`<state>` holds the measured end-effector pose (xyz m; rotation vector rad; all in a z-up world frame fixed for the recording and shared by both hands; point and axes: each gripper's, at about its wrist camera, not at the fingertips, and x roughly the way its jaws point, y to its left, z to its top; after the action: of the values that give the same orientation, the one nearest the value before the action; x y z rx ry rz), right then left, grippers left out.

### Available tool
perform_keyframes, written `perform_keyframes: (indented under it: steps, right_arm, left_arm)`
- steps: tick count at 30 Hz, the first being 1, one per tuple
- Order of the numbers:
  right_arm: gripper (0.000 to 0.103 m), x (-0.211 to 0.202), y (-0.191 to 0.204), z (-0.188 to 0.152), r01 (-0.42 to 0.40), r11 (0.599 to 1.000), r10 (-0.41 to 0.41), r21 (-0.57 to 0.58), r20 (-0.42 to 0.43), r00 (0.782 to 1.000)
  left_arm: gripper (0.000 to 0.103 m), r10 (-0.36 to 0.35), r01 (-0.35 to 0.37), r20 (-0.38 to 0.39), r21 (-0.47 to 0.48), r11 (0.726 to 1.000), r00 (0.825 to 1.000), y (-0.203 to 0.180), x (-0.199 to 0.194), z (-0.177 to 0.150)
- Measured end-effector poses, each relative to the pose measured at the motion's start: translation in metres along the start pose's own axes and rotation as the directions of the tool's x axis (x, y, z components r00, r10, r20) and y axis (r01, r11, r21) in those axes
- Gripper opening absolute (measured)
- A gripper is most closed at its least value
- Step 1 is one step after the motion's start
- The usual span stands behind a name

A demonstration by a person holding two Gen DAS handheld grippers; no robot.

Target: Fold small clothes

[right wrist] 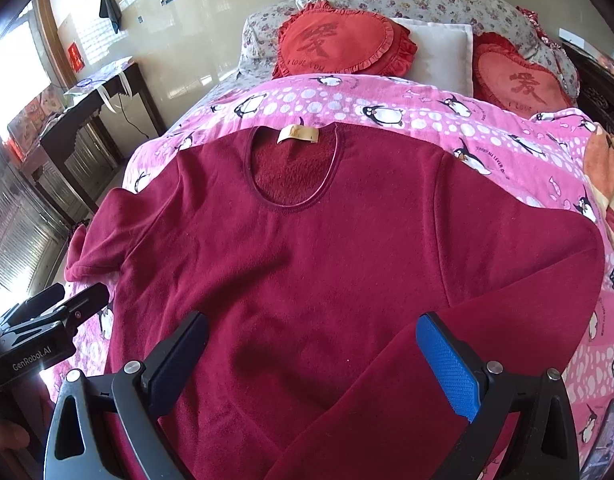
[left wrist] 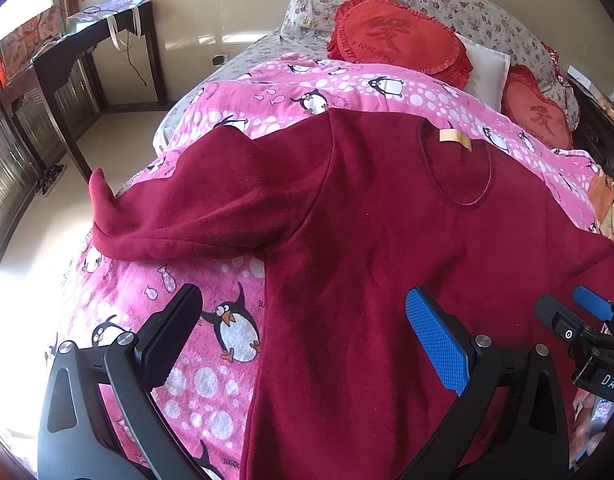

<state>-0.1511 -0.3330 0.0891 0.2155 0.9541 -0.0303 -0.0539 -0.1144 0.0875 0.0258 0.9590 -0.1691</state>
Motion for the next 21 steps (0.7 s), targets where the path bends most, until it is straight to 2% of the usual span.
perform_keyframes:
  steps: [6, 13, 17, 21]
  right_arm:
    - [0.103, 0.009, 0.007, -0.005, -0.007, 1.0, 0.006, -0.03, -0.032, 0.999]
    - [0.103, 0.017, 0.014, -0.005, -0.022, 0.999, 0.021, -0.032, -0.044, 0.999]
    - [0.103, 0.023, 0.021, -0.004, -0.032, 0.999, 0.029, -0.045, -0.058, 0.998]
    - [0.103, 0.029, 0.027, -0.005, -0.043, 0.997, 0.039, -0.057, -0.077, 0.996]
  left_arm:
    - [0.102, -0.006, 0.004, -0.025, -0.066, 0.998, 1.0, 0.028, 0.006, 0.003]
    - [0.102, 0.014, -0.021, -0.028, -0.247, 0.969, 1.0, 0.101, 0.013, 0.015]
    - [0.102, 0.022, -0.027, -0.02, -0.375, 0.926, 1.0, 0.157, 0.024, 0.023]
    - [0.098, 0.007, -0.016, -0.019, -0.536, 0.844, 1.0, 0.218, 0.044, 0.025]
